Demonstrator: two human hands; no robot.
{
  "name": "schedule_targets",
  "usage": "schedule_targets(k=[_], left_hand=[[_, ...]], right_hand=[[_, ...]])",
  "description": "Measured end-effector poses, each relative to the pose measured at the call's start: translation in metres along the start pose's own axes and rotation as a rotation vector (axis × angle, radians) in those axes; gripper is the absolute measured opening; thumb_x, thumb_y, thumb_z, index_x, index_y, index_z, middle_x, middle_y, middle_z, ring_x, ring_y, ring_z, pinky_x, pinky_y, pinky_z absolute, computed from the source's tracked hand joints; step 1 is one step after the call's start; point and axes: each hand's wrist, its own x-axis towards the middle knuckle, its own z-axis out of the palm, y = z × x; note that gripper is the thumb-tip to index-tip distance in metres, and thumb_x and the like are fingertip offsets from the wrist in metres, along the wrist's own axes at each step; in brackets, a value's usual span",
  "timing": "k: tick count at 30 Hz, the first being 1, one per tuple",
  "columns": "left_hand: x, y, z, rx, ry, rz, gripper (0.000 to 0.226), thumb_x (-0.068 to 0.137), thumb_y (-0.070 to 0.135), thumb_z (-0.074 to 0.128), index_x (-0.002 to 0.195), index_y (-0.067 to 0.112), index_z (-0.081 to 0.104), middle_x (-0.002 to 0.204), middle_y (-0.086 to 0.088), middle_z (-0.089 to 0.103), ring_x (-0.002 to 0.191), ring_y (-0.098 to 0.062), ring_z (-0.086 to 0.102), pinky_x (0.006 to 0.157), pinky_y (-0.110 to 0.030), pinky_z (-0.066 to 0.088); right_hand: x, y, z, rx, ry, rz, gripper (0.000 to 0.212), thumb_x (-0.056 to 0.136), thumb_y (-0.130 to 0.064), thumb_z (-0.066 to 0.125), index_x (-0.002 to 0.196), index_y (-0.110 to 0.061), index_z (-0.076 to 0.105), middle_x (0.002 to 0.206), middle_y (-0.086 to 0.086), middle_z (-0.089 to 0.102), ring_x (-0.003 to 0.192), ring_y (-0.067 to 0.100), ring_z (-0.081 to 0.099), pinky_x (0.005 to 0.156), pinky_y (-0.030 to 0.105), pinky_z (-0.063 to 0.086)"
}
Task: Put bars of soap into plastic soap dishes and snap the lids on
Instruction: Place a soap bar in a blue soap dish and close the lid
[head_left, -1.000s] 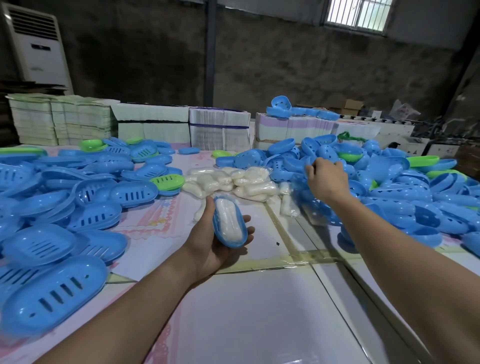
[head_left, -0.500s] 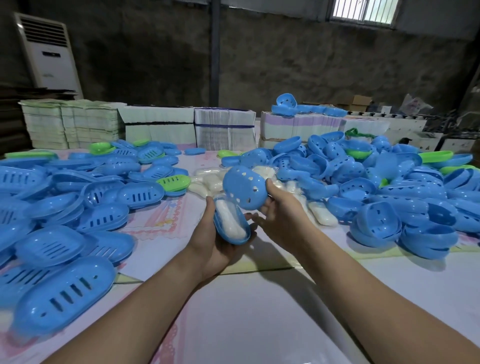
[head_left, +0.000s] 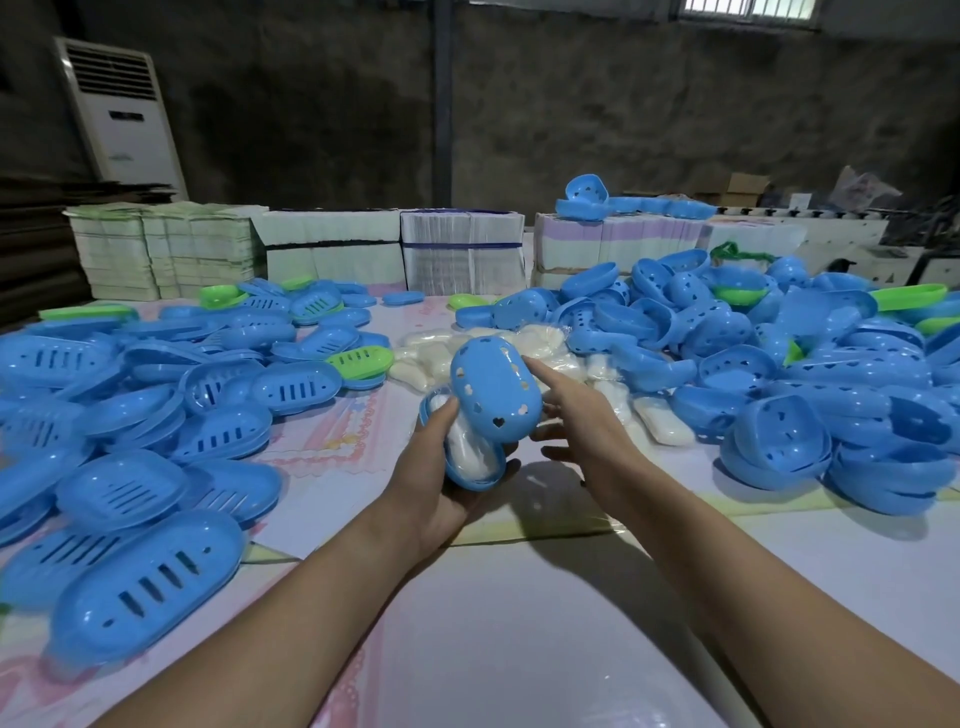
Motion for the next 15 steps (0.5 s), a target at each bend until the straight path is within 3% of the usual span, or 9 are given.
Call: schedule_targets(k=[3,5,8,10,12,15], left_hand=[[-0.0033,0.0009,0.0013,0.039,-0.009,0.004,0.039,0.096,0.032,0.062,0.133,0.019,0.061,0.1,-0.015,0.076,0.08,-0.027,0.076,0.064,-0.041,0.061],[-0.0046,0.0,0.0019,0.069,-0.034,-0.005,0.041,0.098,0.035,0.06,0.135,0.018,0.06,0.103,-0.014,0.076,0.082,-0.026,0.075,0.066,-0.04,0.061],[-0.0051,-0.0019,0.0038,0.155,-0.057,0.019,0.048,0.098,0.045,0.056,0.138,0.019,0.057,0.11,-0.016,0.073,0.089,-0.029,0.073,0.072,-0.043,0.06],[-0.0038,-0.0031,0.0058,0.206,-0.077,0.056,0.053,0.097,0.051,0.052,0.141,0.021,0.053,0.115,-0.018,0.071,0.094,-0.031,0.071,0.075,-0.045,0.059],[-0.0031,-0.0037,0.0066,0.232,-0.079,0.062,0.057,0.096,0.057,0.048,0.141,0.023,0.052,0.116,-0.019,0.071,0.095,-0.033,0.071,0.076,-0.046,0.059],[-0.0047,-0.0026,0.0075,0.276,-0.058,0.007,0.058,0.094,0.068,0.041,0.126,0.023,0.062,0.1,-0.017,0.076,0.078,-0.03,0.074,0.073,-0.047,0.062]], right_hand=[[-0.0003,0.0033,-0.0025,-0.132,0.021,-0.145,0.06,0.078,-0.019,0.045,0.133,-0.037,0.057,0.1,-0.009,0.066,0.096,0.011,0.058,0.093,0.033,0.045],[-0.0035,0.0042,-0.0003,-0.173,-0.021,-0.14,0.057,0.075,-0.024,0.041,0.127,-0.031,0.063,0.119,-0.003,0.066,0.11,0.015,0.058,0.097,0.037,0.045],[-0.0082,0.0026,0.0057,-0.099,-0.099,-0.054,0.031,0.081,-0.045,0.051,0.102,-0.03,0.068,0.108,0.0,0.067,0.092,0.015,0.063,0.08,0.035,0.05],[-0.0079,0.0024,0.007,-0.055,-0.101,0.001,0.031,0.081,-0.057,0.062,0.099,-0.033,0.065,0.106,-0.003,0.067,0.09,0.016,0.065,0.077,0.035,0.05],[-0.007,0.0015,0.0062,-0.072,-0.088,0.011,0.032,0.081,-0.055,0.068,0.103,-0.033,0.062,0.106,-0.003,0.067,0.086,0.013,0.065,0.069,0.03,0.049],[-0.0066,-0.004,0.0034,-0.097,-0.049,-0.028,0.036,0.081,-0.041,0.071,0.115,-0.034,0.058,0.101,0.0,0.065,0.074,0.005,0.062,0.056,0.019,0.042]])
